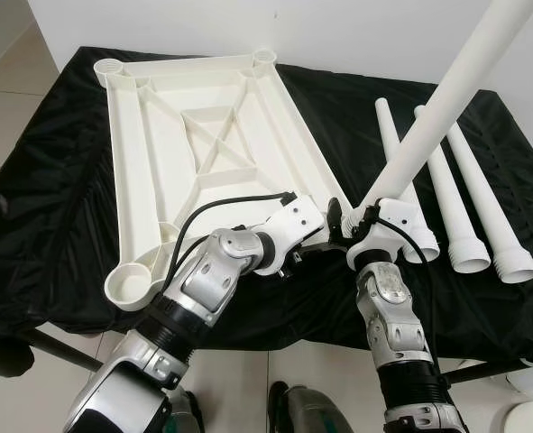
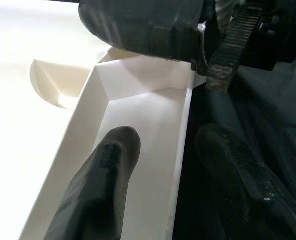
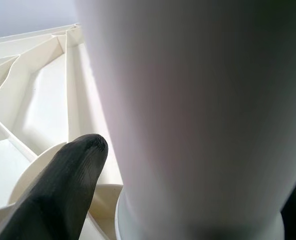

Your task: Building children table

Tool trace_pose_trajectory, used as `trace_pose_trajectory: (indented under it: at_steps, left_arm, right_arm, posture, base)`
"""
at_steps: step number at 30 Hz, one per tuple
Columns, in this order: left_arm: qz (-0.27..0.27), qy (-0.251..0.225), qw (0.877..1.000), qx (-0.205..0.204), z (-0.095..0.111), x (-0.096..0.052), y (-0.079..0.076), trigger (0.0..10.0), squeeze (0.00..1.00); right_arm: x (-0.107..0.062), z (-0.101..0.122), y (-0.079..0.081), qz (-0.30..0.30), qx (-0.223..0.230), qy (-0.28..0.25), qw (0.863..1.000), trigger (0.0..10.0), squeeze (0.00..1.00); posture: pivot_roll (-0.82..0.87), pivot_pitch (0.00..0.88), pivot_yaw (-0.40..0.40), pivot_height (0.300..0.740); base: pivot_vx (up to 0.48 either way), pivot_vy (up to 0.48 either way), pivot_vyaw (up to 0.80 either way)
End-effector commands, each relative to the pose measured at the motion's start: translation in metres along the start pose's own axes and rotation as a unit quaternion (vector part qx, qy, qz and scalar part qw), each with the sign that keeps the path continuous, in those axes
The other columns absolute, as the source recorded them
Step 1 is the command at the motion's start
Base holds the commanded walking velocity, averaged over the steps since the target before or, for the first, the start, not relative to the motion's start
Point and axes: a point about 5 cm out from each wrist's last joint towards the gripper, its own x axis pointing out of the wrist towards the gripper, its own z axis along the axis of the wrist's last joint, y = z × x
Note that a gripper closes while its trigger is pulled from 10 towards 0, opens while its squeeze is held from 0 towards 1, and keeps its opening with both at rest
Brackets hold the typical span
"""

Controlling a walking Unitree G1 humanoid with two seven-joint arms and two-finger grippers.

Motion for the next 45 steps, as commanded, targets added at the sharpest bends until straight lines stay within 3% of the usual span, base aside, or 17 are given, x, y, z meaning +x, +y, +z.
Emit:
trace_pose_trajectory:
  at_steps: [1, 3, 4, 17, 19, 20, 33, 45]
  left_arm:
    - [0.051, 0.035, 0.998, -0.004, -0.012, 0.002, 0.005, 8.8, 0.0]
    - [0.054, 0.037, 0.998, -0.001, -0.012, 0.002, 0.006, 8.8, 0.0]
    - [0.051, 0.039, 0.998, 0.002, -0.013, 0.001, 0.007, 0.0, 0.0]
    - [0.038, 0.041, 0.998, 0.019, -0.012, 0.001, 0.007, 0.0, 0.0]
    - [0.041, 0.047, 0.998, 0.025, -0.012, 0.001, 0.009, 0.3, 0.0]
    - [0.043, 0.052, 0.997, 0.029, -0.013, 0.001, 0.01, 10.0, 0.0]
    - [0.039, 0.058, 0.996, 0.047, -0.013, 0.0, 0.012, 10.0, 0.0]
    - [0.006, 0.043, 0.997, 0.069, -0.011, -0.002, 0.004, 10.0, 0.0]
  right_arm:
    - [0.0, 0.008, 0.004, 0.015, 0.005, -0.016, 1.0, 10.0, 0.0]
    - [0.0, 0.008, 0.003, 0.015, 0.006, -0.016, 1.0, 10.0, 0.0]
    - [0.0, 0.009, 0.002, 0.016, 0.006, -0.018, 1.0, 10.0, 0.0]
    - [-0.003, 0.014, -0.002, 0.03, 0.004, -0.027, 0.999, 10.0, 0.0]
    - [-0.004, 0.015, -0.004, 0.034, 0.002, -0.028, 0.999, 10.0, 0.0]
    - [-0.004, 0.016, -0.005, 0.036, 0.002, -0.029, 0.999, 10.0, 0.0]
    - [-0.008, 0.017, -0.014, 0.046, -0.003, -0.033, 0.998, 10.0, 0.0]
    - [-0.006, 0.024, -0.04, 0.1, -0.02, -0.045, 0.994, 10.0, 0.0]
  posture:
    - [-0.04, 0.075, -0.042, 0.74]
    - [-0.04, 0.075, -0.042, 0.74]
    - [-0.05, 0.082, -0.036, 0.74]
    - [-0.05, 0.087, -0.03, 0.74]
    - [-0.06, 0.089, -0.028, 0.74]
    - [-0.06, 0.089, -0.027, 0.74]
    - [-0.06, 0.092, -0.022, 0.74]
    - [-0.05, 0.085, -0.017, 0.74]
  base:
    - [0.0, 0.0, 0.0]
    - [0.0, 0.0, 0.0]
    - [0.0, 0.0, 0.0]
    - [0.0, 0.0, 0.0]
    - [0.0, 0.0, 0.0]
    - [0.0, 0.0, 0.0]
    - [0.0, 0.0, 0.0]
    - [0.0, 0.0, 0.0]
